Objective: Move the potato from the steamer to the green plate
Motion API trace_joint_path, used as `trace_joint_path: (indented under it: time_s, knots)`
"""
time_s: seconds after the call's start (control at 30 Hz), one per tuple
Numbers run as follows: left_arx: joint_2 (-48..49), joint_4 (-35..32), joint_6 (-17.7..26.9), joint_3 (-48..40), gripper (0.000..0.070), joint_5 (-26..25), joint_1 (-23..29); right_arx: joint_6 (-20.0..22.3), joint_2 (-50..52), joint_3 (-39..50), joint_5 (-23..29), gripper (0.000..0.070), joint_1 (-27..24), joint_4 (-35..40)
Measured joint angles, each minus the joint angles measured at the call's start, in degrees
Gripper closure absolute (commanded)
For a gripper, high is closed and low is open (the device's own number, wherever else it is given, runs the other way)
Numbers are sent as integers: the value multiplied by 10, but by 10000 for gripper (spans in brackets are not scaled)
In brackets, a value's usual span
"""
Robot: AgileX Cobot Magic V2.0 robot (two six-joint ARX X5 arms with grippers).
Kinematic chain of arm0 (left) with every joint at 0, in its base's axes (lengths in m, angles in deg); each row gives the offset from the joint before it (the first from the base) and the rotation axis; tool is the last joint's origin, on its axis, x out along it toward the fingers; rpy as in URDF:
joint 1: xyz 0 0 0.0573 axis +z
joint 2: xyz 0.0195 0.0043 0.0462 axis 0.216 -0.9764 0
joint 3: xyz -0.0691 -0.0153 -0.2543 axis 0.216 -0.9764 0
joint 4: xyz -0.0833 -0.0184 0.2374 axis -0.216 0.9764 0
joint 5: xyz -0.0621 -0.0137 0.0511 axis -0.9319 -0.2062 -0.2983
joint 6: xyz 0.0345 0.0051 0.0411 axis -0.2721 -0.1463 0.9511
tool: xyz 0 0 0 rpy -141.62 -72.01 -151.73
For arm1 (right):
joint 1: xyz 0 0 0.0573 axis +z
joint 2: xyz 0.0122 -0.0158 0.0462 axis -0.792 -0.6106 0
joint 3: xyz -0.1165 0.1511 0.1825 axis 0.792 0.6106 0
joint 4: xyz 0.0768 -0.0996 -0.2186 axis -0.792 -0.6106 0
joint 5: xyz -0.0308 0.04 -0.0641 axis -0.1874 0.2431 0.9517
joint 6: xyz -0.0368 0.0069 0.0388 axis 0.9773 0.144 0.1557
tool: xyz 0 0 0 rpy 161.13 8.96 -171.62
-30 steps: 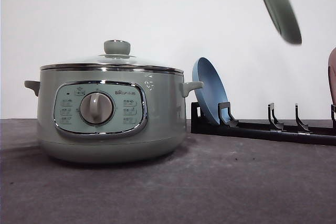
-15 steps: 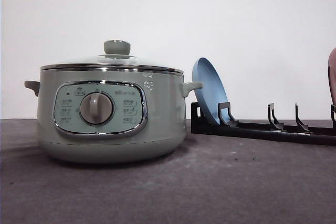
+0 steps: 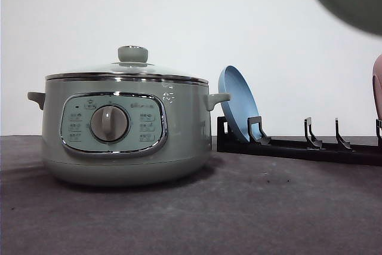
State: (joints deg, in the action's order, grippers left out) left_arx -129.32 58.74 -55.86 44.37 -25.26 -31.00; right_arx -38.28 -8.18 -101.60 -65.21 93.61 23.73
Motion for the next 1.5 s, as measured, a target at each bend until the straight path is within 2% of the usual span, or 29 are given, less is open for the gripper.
trace_joint_path:
  time_s: [0.27,0.67,0.93,1.33,1.37,1.4,1.5]
  knots:
    - [0,0,0,0,0,0,0,-39,-34,139,75,694,98,83]
    - [0,0,0,0,0,0,0,-79,-152,240,183,694,221,164]
    - [0,0,0,0,0,0,0,-86,-224,252,255,693,253,201]
    - [0,0,0,0,0,0,0,-93,-287,252,262,684,282,226]
    - [0,0,0,0,0,0,0,-96,-287,252,263,662,283,228]
    - [0,0,0,0,0,0,0,-98,-286,252,264,602,284,231]
    - [0,0,0,0,0,0,0,-100,-277,252,264,381,284,233]
